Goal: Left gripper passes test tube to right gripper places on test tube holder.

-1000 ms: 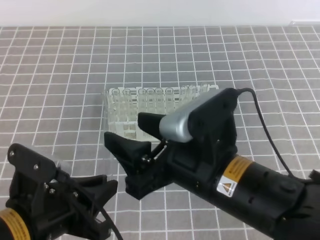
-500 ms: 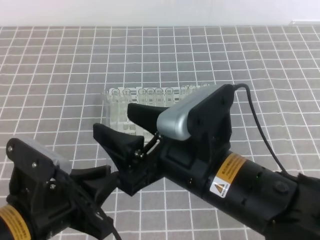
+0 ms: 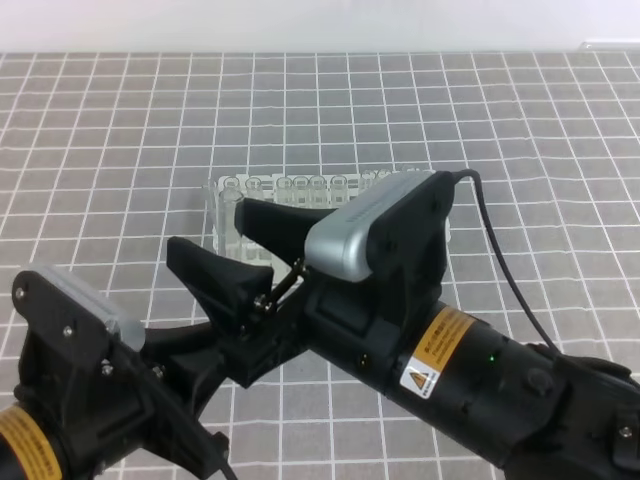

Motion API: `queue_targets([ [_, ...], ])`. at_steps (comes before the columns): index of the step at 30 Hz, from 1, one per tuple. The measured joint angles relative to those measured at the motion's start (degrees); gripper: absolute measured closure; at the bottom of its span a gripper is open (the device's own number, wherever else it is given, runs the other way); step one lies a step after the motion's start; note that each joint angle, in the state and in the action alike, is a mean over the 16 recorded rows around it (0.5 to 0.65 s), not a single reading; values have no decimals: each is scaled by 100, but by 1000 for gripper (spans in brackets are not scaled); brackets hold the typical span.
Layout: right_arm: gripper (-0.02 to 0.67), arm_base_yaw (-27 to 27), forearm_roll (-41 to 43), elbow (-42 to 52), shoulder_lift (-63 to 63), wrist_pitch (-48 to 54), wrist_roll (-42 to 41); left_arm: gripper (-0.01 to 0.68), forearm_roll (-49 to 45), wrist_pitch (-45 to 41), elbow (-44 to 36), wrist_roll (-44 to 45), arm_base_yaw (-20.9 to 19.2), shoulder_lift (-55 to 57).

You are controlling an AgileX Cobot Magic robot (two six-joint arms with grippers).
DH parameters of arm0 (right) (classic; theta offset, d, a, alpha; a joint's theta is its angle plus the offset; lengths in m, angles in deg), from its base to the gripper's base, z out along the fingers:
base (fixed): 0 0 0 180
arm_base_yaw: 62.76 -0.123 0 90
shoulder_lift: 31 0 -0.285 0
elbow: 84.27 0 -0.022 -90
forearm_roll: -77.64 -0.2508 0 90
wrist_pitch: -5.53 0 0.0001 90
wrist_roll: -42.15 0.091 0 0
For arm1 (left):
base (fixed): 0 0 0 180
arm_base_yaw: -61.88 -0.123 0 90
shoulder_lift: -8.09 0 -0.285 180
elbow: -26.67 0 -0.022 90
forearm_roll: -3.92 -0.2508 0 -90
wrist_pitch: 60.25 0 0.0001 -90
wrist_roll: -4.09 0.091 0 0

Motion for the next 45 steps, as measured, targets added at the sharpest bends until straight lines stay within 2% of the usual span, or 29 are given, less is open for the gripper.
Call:
queue_targets([
  [11, 179, 0, 89, 0, 21, -155, 104, 592, -77, 23, 0, 14, 1, -3],
  [27, 220, 0, 89, 0, 21, -169, 247, 633, -300, 41, -1, 16, 1, -3],
  [32, 237, 0, 100, 0, 21, -149, 322, 621, -301, 31, 0, 11, 0, -1],
  [37, 285, 0, 107, 0, 21, -138, 347, 615, -302, 10, 0, 7, 0, 1],
  [45, 425, 8, 93, 0, 24, -110, 313, 610, -302, -38, 0, 2, 0, 0],
])
